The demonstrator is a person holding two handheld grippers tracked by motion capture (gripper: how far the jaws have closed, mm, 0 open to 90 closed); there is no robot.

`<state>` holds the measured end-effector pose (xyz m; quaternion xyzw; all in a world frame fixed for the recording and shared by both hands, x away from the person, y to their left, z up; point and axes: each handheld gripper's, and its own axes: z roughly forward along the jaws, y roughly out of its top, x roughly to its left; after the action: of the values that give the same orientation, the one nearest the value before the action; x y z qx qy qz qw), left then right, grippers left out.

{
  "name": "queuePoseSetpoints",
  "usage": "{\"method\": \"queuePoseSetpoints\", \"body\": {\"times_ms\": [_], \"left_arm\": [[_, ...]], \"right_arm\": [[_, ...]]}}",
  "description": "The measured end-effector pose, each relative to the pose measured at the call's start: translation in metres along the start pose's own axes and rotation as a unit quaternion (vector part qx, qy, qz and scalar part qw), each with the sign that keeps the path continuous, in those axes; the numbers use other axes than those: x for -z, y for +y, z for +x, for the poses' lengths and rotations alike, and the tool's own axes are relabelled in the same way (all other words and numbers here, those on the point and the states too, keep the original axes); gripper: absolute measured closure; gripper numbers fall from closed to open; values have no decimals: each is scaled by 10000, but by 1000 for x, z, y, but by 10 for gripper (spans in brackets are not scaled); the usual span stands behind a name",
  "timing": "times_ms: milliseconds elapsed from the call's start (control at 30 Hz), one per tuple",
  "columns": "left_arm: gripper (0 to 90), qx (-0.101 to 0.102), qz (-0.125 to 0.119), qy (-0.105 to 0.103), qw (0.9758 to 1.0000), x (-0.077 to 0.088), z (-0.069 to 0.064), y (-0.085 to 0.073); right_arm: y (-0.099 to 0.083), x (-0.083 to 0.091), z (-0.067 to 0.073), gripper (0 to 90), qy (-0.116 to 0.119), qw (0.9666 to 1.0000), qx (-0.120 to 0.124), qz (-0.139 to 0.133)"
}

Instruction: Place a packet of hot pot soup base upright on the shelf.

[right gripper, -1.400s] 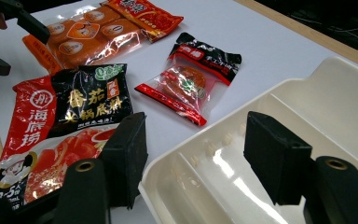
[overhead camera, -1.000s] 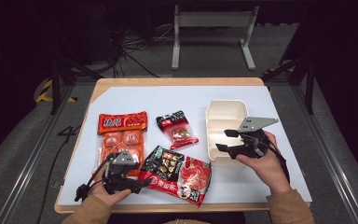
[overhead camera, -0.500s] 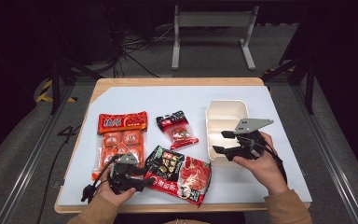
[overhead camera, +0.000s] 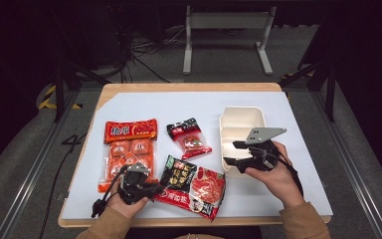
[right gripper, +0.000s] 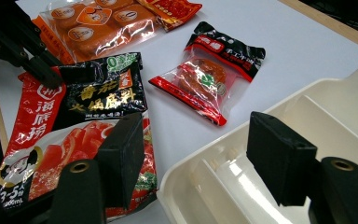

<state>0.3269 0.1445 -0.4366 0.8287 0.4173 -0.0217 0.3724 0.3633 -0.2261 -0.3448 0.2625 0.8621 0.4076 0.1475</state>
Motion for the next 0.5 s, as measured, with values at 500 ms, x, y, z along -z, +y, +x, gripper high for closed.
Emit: {"method": "queuePoseSetpoints", "body": {"times_ms": [500], "left_arm": [[883,-227,-1180,236,9925,34,-9,16]], "right_arm": [[4,15,5,436,-342,9983,67,-464]]}}
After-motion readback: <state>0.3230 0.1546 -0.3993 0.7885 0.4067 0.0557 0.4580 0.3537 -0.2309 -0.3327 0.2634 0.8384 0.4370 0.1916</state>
